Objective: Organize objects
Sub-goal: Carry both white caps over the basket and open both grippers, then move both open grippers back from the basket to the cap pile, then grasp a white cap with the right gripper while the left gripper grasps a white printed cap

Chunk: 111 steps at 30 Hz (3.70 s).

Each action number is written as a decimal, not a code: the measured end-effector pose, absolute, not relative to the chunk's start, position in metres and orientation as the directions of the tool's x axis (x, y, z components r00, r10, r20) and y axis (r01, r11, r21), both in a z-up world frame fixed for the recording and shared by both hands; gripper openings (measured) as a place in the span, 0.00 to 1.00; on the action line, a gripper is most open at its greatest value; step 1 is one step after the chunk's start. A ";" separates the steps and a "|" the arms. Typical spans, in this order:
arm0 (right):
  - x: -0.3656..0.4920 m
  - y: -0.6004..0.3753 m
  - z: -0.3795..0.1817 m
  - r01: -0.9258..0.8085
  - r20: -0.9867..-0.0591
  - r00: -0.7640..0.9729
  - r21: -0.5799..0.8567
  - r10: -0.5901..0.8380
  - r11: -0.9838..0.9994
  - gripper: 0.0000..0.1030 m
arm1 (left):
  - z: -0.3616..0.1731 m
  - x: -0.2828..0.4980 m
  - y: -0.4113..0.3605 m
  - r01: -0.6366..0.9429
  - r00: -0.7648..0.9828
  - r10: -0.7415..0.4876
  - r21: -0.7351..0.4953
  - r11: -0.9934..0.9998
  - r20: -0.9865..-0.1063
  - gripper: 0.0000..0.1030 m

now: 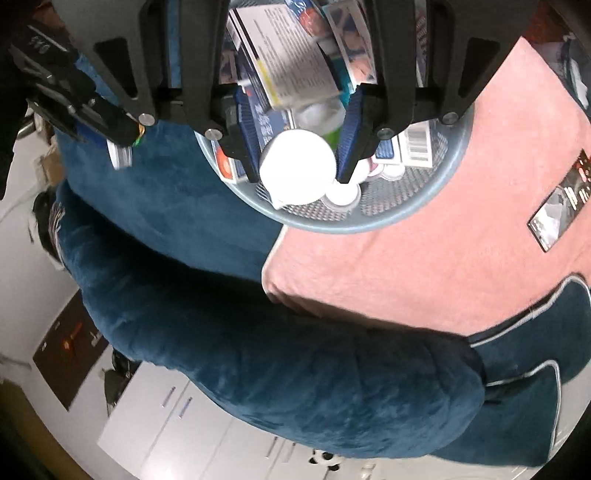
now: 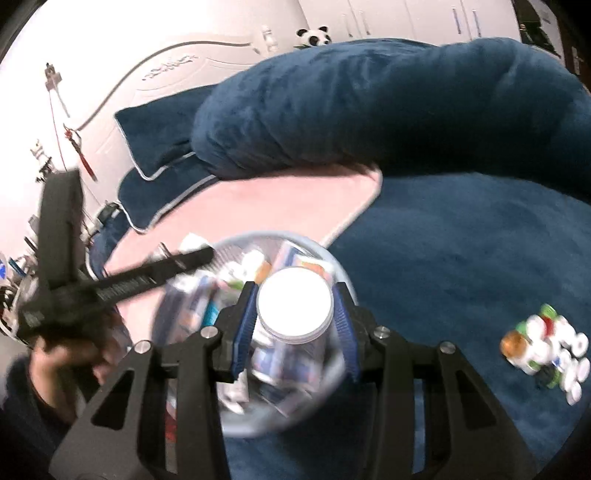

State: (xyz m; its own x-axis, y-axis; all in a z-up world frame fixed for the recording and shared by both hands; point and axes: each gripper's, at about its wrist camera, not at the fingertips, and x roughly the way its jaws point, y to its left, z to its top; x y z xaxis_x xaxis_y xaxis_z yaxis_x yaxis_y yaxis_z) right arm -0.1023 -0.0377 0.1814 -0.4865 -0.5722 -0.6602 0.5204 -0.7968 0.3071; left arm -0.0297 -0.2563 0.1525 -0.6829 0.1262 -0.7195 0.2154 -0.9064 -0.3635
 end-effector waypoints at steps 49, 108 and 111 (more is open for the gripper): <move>-0.114 0.185 0.140 0.156 -0.783 -0.584 0.150 -0.214 -0.976 1.00 | 0.145 -0.055 -0.066 -0.033 -0.618 0.096 -0.096 -0.995 -0.780 0.99; -0.103 0.270 0.060 0.046 -0.844 -0.502 0.191 -0.188 -0.981 0.32 | 0.043 -0.111 0.026 0.029 -0.475 0.147 -0.183 -0.983 -0.867 0.99; -0.103 0.270 0.059 0.046 -0.844 -0.503 0.189 -0.187 -0.981 0.32 | 0.048 -0.110 0.034 -0.025 -0.495 0.188 -0.202 -0.979 -0.849 0.99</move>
State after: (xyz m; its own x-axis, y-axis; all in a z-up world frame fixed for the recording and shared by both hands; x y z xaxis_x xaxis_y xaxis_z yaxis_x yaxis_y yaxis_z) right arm -0.1033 0.2698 0.0592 -0.5032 -0.1866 -0.8438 0.0459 -0.9808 0.1895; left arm -0.1095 0.0337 0.0482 -0.4948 0.1876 -0.8485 -0.0254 -0.9791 -0.2017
